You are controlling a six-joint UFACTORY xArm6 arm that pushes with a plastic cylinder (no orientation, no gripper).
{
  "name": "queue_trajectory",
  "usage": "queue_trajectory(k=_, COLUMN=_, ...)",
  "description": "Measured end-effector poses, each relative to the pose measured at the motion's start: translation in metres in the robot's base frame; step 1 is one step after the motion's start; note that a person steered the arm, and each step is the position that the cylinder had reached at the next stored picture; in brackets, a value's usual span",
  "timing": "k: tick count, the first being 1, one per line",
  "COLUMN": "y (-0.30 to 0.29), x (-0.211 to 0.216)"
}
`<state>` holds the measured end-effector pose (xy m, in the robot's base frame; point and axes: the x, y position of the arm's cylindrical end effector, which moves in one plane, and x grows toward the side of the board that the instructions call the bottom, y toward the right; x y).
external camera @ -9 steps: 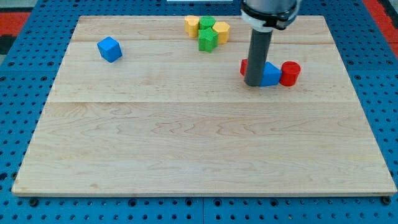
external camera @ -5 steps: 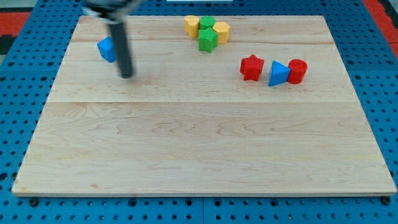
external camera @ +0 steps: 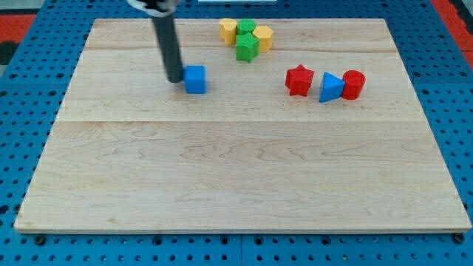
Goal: Move the blue cube to the bottom of the red star
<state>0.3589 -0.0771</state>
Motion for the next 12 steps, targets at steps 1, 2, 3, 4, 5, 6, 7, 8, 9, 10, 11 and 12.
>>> queue_trajectory(k=1, y=0.074, x=0.010)
queue_trajectory(k=2, y=0.153, x=0.011)
queue_trajectory(k=3, y=0.154, x=0.018)
queue_trajectory(k=4, y=0.119, x=0.008)
queue_trajectory(k=5, y=0.173, x=-0.003)
queue_trajectory(k=6, y=0.178, x=-0.005)
queue_trajectory(k=7, y=0.128, x=-0.004)
queue_trajectory(k=8, y=0.106, x=0.025)
queue_trajectory(k=9, y=0.130, x=0.065)
queue_trajectory(k=10, y=0.177, x=0.066)
queue_trajectory(k=11, y=0.185, x=0.066)
queue_trajectory(k=12, y=0.185, x=0.066)
